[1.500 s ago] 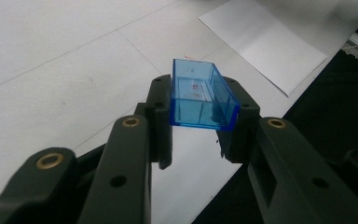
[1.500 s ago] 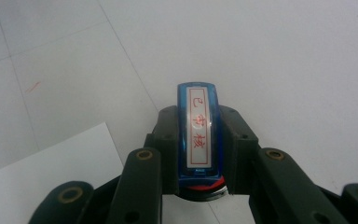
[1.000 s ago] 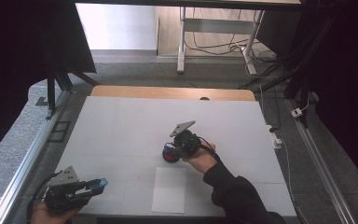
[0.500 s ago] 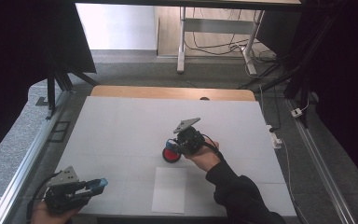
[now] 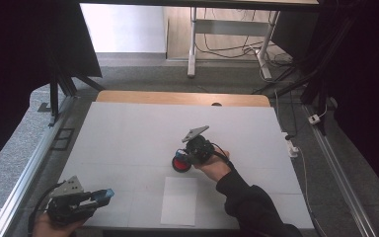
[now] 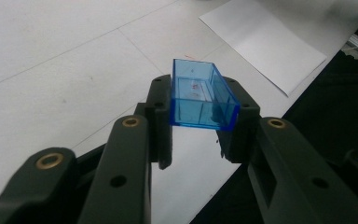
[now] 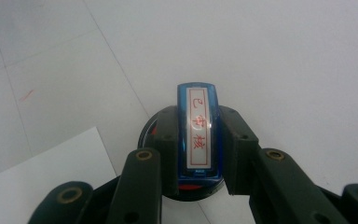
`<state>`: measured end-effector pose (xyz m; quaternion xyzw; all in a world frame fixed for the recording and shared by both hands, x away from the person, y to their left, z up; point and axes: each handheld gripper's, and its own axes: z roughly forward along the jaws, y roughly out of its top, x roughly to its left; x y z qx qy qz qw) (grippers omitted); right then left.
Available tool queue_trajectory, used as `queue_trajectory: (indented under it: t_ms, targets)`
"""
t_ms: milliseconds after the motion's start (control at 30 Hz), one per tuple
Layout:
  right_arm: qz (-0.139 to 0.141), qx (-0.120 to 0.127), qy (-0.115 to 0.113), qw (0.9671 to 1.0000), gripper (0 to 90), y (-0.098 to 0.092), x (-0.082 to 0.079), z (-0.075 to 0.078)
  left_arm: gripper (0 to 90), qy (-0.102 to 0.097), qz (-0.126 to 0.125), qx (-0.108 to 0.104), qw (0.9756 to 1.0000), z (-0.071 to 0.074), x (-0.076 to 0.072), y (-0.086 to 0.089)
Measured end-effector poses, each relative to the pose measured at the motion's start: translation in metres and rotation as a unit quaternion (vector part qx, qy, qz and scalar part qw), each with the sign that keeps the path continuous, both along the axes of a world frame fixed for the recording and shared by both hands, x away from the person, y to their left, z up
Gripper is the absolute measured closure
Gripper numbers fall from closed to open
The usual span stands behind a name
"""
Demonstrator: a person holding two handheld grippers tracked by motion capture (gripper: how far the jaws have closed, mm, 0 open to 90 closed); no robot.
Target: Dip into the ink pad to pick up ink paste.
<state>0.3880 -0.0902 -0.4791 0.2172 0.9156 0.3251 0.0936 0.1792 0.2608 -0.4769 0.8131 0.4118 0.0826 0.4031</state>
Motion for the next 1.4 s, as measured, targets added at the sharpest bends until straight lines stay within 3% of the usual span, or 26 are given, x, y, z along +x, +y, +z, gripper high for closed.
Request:
queue_trajectory:
  t_ms: [600, 800, 1000, 1400]
  targets:
    - [-0.01, 0.02, 0.016, 0.9996, 71.8, -0.004, 0.004, -0.003, 67.6, 0.003, 0.001, 0.003, 1.0, 0.0, 0.001, -0.001]
    - [-0.008, -0.007, -0.008, 0.9999, 71.8, 0.003, -0.003, -0.002, 67.6, 0.003, 0.0, 0.003, 1.0, 0.0, 0.001, -0.001]
    - [-0.003, -0.017, -0.026, 0.9995, 71.9, 0.006, -0.007, -0.002, 67.6, 0.003, 0.0, 0.003, 1.0, 0.0, 0.001, -0.001]
    - [-0.01, 0.013, 0.001, 0.9999, 71.7, -0.001, -0.001, -0.004, 67.6, 0.003, -0.001, 0.004, 1.0, 0.0, 0.001, -0.001]
